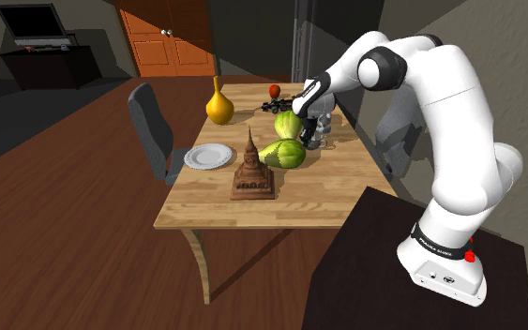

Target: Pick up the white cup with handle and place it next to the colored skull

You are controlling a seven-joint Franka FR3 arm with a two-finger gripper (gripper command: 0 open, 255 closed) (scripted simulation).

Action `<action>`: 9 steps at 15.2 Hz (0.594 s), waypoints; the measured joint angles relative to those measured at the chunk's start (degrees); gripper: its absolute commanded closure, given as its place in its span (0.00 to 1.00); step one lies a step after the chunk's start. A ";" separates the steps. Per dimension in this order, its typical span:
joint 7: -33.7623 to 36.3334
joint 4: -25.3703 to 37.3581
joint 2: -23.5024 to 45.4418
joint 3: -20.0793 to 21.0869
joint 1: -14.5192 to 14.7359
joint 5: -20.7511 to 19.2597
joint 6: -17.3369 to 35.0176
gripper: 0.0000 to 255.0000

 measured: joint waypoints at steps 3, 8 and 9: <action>0.00 0.02 0.00 0.00 0.00 0.00 0.01 0.00; 0.06 -0.26 -0.72 -0.16 0.11 -0.15 -0.42 0.00; 0.24 -0.62 -1.87 -0.39 0.35 -0.41 -1.19 0.00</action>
